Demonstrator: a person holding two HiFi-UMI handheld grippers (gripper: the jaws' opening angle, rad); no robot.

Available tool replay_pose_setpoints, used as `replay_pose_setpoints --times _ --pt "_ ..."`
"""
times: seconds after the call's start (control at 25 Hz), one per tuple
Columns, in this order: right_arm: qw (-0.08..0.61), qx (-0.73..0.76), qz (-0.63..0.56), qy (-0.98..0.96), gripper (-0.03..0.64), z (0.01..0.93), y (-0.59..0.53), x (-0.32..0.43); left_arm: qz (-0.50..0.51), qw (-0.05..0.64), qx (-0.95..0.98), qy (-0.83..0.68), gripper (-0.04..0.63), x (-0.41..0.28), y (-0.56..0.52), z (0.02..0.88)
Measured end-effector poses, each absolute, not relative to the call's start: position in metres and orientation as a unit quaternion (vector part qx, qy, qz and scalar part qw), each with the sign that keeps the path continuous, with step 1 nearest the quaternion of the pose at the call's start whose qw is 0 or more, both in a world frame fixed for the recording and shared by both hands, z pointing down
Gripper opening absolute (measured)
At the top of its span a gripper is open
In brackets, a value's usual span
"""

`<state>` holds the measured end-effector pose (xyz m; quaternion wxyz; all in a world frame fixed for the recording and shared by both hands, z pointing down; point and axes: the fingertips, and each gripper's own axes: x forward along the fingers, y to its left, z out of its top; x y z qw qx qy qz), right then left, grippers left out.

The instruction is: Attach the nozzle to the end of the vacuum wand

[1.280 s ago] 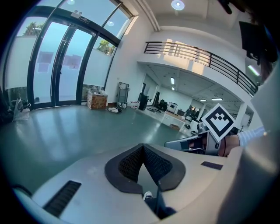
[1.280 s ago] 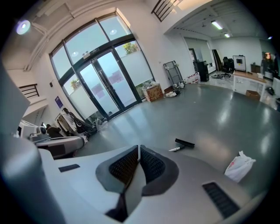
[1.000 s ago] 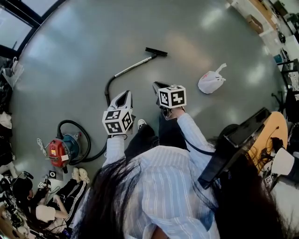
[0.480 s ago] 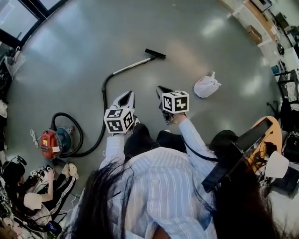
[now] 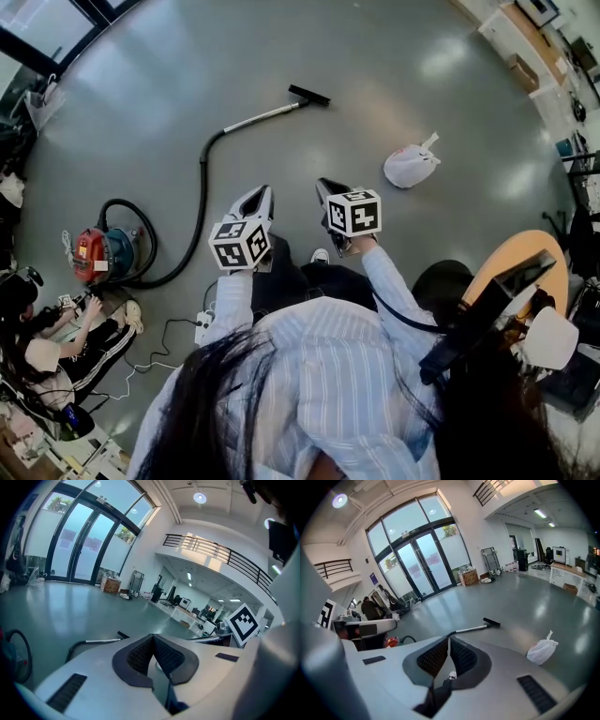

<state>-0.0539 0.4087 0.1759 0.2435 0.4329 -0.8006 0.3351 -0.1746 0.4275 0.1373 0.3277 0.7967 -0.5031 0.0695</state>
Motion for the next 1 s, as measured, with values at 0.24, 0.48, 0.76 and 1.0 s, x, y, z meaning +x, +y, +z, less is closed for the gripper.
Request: replay_pose_setpoints --times 0.24,0.48,0.76,1.0 --pt "0.249 0.416 0.325 -0.812 0.021 0.173 0.453 -0.015 0.07 0.332 0.795 -0.503 0.005 -0.124 0.473 0.139" --pt "0.243 0.396 0.32 -0.825 0.021 0.166 0.479 0.002 0.073 0.324 0.797 -0.505 0.005 -0.094 0.499 0.132" --pt "0.238 0.391 0.315 -0.831 0.021 0.163 0.497 0.012 0.075 0.319 0.794 -0.513 0.005 -0.087 0.518 0.127" --pt "0.227 0.401 0.318 -0.829 0.021 0.164 0.504 0.029 0.079 0.311 0.794 -0.516 0.005 -0.082 0.522 0.126"
